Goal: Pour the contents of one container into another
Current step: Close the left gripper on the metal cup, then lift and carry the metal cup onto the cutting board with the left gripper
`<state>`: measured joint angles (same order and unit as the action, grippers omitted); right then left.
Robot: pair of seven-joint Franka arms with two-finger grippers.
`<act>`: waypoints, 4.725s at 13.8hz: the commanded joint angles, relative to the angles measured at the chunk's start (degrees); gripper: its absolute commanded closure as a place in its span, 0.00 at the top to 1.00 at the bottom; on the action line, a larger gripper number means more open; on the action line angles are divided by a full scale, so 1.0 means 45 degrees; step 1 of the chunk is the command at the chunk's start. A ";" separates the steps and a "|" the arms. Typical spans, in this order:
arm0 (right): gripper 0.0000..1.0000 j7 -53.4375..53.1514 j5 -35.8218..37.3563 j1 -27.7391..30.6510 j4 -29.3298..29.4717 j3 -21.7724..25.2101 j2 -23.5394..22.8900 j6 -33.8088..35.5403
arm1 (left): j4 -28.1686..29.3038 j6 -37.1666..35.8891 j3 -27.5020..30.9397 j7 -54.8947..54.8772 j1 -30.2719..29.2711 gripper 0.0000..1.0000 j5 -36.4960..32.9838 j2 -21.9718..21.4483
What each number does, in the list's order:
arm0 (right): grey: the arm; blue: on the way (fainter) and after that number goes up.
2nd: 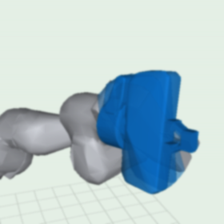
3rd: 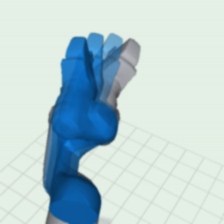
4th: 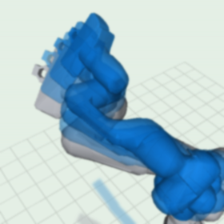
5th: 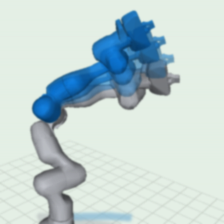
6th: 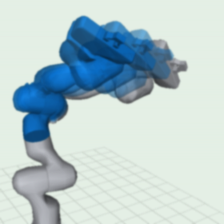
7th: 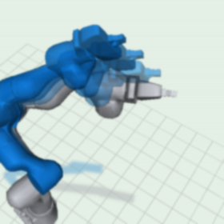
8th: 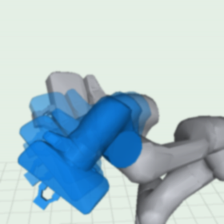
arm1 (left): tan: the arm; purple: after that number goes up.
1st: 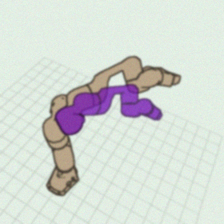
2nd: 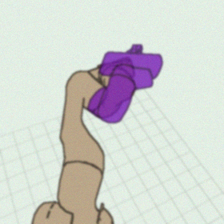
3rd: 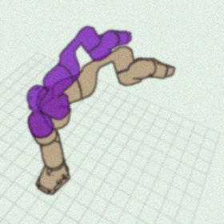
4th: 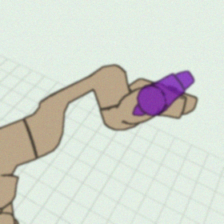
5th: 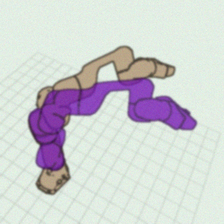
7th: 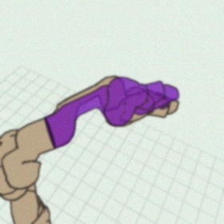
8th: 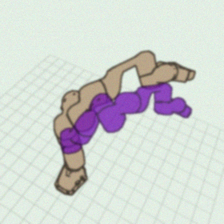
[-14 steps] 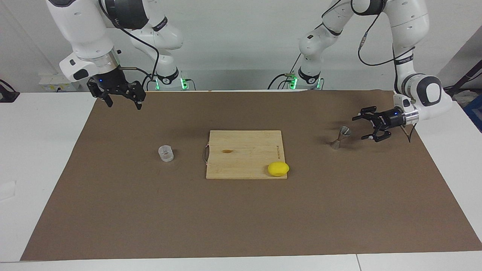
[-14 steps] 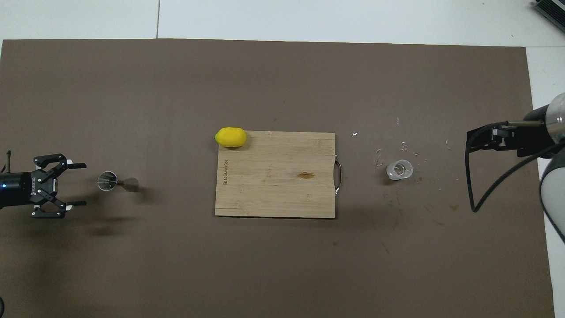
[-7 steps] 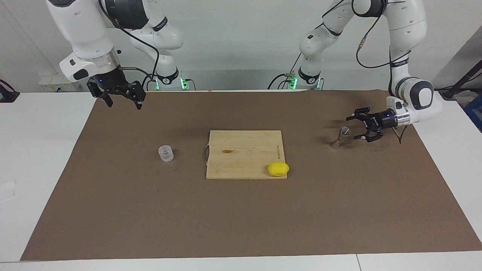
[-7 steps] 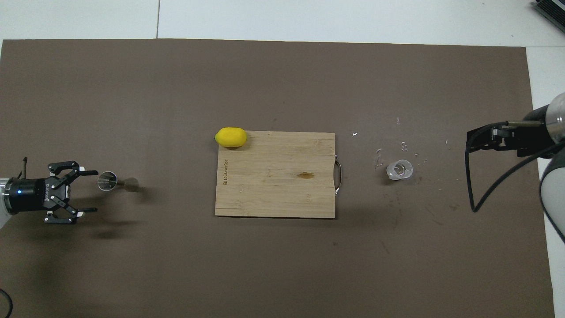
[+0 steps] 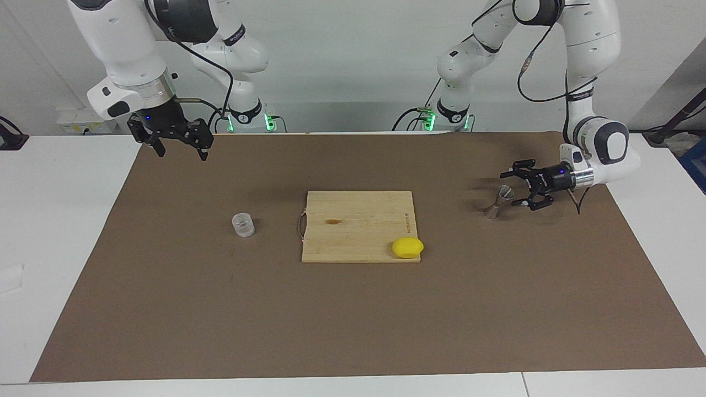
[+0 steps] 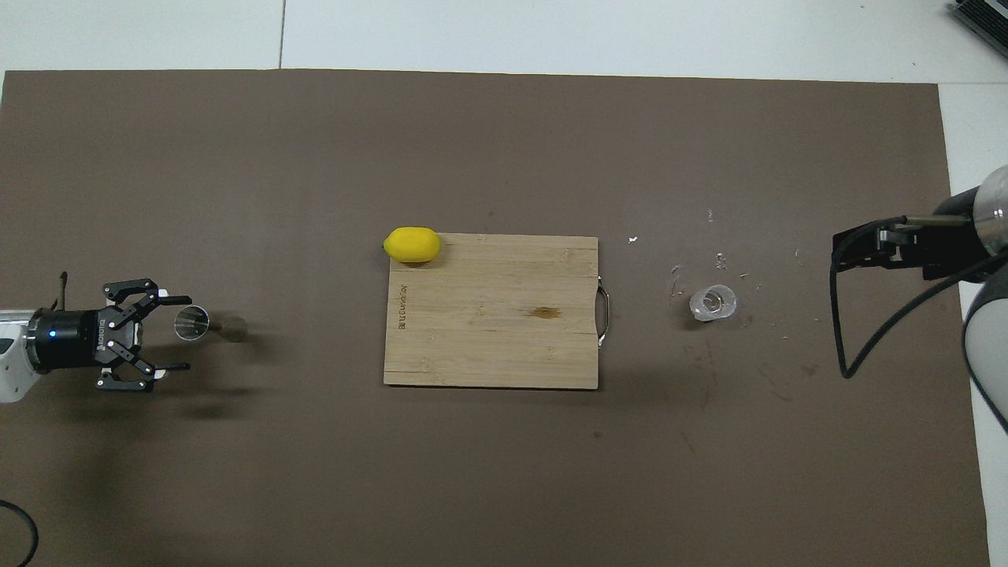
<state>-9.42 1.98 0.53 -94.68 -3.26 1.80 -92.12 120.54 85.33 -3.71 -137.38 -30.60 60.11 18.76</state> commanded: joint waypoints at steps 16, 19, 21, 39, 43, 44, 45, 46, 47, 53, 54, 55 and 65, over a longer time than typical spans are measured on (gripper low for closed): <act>1.00 -0.0173 0.0126 0.0157 -0.0015 -0.0116 0.0089 0.0159 | 0.0185 0.0334 0.0140 -0.0485 0.0589 0.86 0.0509 -0.0184; 1.00 -0.0173 0.0126 0.0157 -0.0015 -0.0116 0.0089 0.0159 | 0.0146 0.0471 0.0140 -0.0643 0.0569 0.69 0.0509 -0.0164; 1.00 -0.0173 0.0126 0.0157 -0.0034 -0.0116 0.0089 0.0159 | 0.0107 0.0472 0.0140 -0.0643 0.0550 0.54 0.0509 -0.0164; 1.00 -0.0173 0.0107 0.0157 -0.0015 -0.0116 0.0089 0.0178 | -0.0676 -0.0115 -0.0016 0.1719 0.2890 0.23 0.1328 -0.1372; 1.00 -0.0173 0.0126 0.0157 -0.0015 -0.0116 0.0089 0.0159 | 0.0396 0.0643 0.0004 0.2617 0.4257 0.25 0.2049 -0.2738; 1.00 -0.0173 0.0126 0.0157 -0.0034 -0.0116 0.0089 0.0159 | 0.0902 0.1208 0.0004 0.2677 0.4802 0.25 0.2612 -0.3129; 1.00 -0.0192 0.0126 0.0157 -0.0015 -0.0116 0.0089 0.0159 | 0.1372 0.1736 0.0004 0.2677 0.5388 0.25 0.3256 -0.3365; 1.00 -0.0173 0.0126 0.0157 -0.0015 -0.0116 0.0089 0.0159 | 0.1763 0.2321 0.0004 0.2697 0.5993 0.25 0.3862 -0.3503; 1.00 -0.0173 0.0126 0.0157 -0.0015 -0.0116 0.0089 0.0178 | 0.1941 0.2868 -0.0016 0.2697 0.6502 0.25 0.4332 -0.3601; 1.00 -0.0173 0.0126 0.0157 -0.0034 -0.0116 0.0089 0.0159 | 0.2100 0.6579 -0.0016 0.2716 1.0056 0.27 0.8158 -0.3583; 1.00 -0.0173 0.0126 0.0157 -0.0015 -0.0116 0.0089 0.0178 | 0.2002 0.7223 -0.0016 0.2697 1.0545 0.27 0.8648 -0.3505; 1.00 -0.0173 0.0107 0.0157 -0.0015 -0.0116 0.0089 0.0159 | 0.1885 0.7829 -0.0016 0.2697 1.0995 0.26 0.9156 -0.3427; 1.00 -0.0134 0.0126 0.0350 -0.0132 -0.0038 0.0187 0.0238 | 0.1047 1.0803 -0.0016 0.0199 1.3303 0.32 1.3964 -0.1963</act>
<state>-9.44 1.98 0.67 -94.68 -3.20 1.80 -91.74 128.15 132.74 -4.67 -133.18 27.41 119.88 7.23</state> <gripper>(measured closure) 0.000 0.498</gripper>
